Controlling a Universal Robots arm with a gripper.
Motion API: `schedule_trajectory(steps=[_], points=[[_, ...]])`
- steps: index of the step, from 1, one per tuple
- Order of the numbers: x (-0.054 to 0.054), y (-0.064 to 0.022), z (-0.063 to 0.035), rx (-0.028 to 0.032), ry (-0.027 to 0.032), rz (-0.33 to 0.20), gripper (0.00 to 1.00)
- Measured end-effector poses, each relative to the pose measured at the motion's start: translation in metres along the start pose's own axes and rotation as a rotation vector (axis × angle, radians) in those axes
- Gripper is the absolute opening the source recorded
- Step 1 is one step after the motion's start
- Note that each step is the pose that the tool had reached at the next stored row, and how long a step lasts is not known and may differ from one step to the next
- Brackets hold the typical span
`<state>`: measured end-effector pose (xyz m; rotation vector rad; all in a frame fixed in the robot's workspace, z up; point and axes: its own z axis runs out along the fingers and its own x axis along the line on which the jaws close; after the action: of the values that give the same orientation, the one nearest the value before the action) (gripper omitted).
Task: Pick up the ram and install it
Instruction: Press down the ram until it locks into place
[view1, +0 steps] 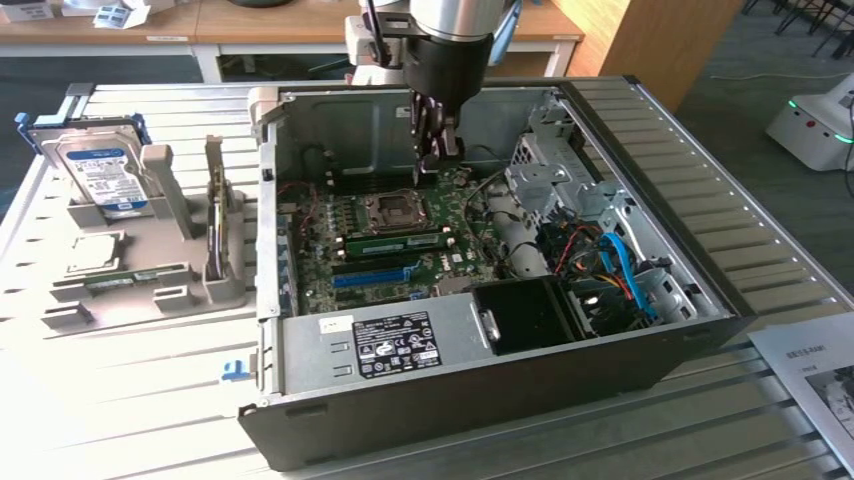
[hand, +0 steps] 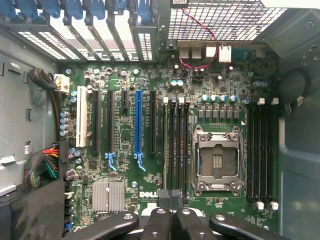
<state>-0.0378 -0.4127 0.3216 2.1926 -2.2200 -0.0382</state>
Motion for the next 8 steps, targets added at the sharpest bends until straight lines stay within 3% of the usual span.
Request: schedule_trajectory(steps=[8], points=[[0.0000,-0.0003,0.0000,0.0000,0.0000,0.000,0.10]])
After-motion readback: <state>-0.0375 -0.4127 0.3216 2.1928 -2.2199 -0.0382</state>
